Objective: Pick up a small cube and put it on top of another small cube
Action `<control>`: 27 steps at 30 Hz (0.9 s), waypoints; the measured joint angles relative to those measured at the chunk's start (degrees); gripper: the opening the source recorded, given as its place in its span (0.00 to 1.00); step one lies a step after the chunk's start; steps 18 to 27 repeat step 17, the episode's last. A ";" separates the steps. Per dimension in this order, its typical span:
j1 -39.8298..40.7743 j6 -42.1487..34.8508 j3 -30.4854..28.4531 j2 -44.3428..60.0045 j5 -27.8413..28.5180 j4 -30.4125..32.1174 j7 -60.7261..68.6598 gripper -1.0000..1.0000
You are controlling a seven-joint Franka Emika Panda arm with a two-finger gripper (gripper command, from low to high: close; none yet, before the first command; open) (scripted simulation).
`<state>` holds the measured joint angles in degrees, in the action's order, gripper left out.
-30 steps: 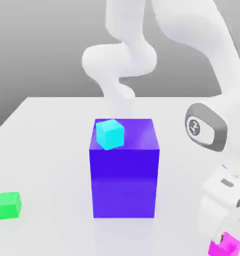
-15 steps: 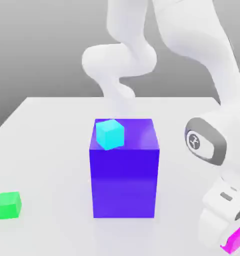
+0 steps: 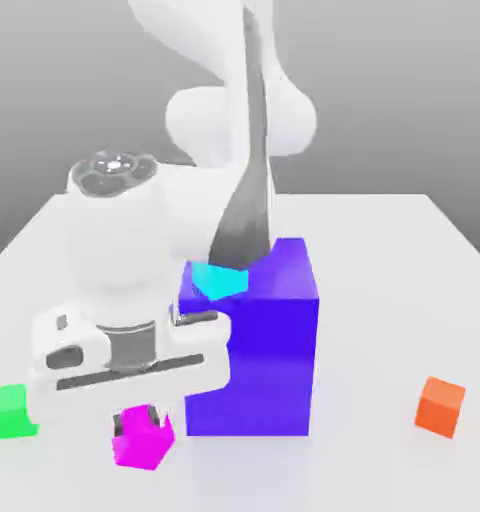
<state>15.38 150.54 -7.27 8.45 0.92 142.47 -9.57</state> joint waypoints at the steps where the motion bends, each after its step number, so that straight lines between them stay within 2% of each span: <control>1: 2.05 0.24 -1.44 -0.57 -0.89 0.76 2.45 0.00; 5: 11.14 5.68 -3.93 4.98 -7.24 0.74 13.28 0.00; 6: 12.28 7.20 -3.48 6.69 -8.30 0.61 14.48 1.00; 13: 12.95 7.48 -3.41 6.94 -8.56 0.57 15.01 1.00; 17: 12.21 1.31 -5.04 0.15 -4.90 0.98 12.45 1.00; 27: 12.21 1.31 -5.04 0.15 -4.90 0.98 12.45 1.00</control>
